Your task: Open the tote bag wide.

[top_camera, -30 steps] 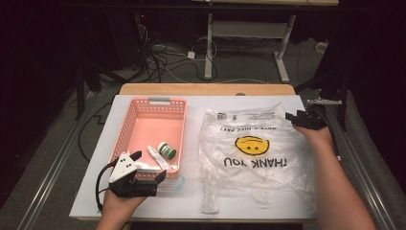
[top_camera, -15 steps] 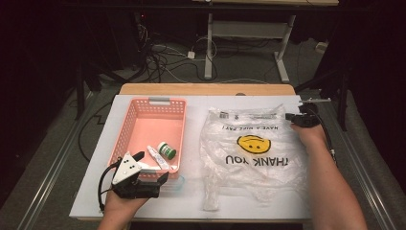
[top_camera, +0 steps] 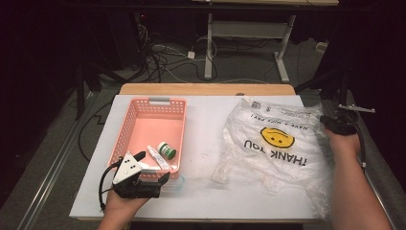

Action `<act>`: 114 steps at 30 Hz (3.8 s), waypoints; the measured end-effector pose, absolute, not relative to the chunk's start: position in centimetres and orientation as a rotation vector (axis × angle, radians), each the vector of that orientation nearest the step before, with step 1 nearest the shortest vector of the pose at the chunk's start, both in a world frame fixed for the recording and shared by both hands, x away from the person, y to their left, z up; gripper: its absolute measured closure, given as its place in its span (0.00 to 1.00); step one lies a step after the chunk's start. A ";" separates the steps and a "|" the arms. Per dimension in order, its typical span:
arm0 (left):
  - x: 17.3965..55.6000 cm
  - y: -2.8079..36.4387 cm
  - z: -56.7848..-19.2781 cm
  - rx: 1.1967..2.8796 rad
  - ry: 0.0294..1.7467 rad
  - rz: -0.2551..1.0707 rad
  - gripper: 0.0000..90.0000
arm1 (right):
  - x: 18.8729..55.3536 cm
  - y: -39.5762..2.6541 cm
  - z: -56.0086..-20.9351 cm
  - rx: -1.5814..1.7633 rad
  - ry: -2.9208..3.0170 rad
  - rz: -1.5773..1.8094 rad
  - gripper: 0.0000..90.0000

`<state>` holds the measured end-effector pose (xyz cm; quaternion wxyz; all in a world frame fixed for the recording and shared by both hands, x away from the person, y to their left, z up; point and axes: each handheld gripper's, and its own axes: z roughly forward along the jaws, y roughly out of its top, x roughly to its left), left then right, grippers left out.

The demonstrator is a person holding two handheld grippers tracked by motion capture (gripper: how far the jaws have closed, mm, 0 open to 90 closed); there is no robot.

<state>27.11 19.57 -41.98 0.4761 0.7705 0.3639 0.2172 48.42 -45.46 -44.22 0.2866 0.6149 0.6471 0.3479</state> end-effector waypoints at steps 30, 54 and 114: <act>26.2 19.9 -42.6 1.872 0.829 0.481 0.00 | 20.4 -40.6 -46.1 1.638 1.793 1.061 0.55; 26.4 19.5 -42.4 1.874 0.803 0.473 0.00 | 20.2 -38.2 -46.7 1.507 1.994 1.026 0.99; 26.7 19.7 -42.5 1.876 0.824 0.456 0.00 | 21.3 -22.6 -45.9 1.045 2.367 1.175 0.90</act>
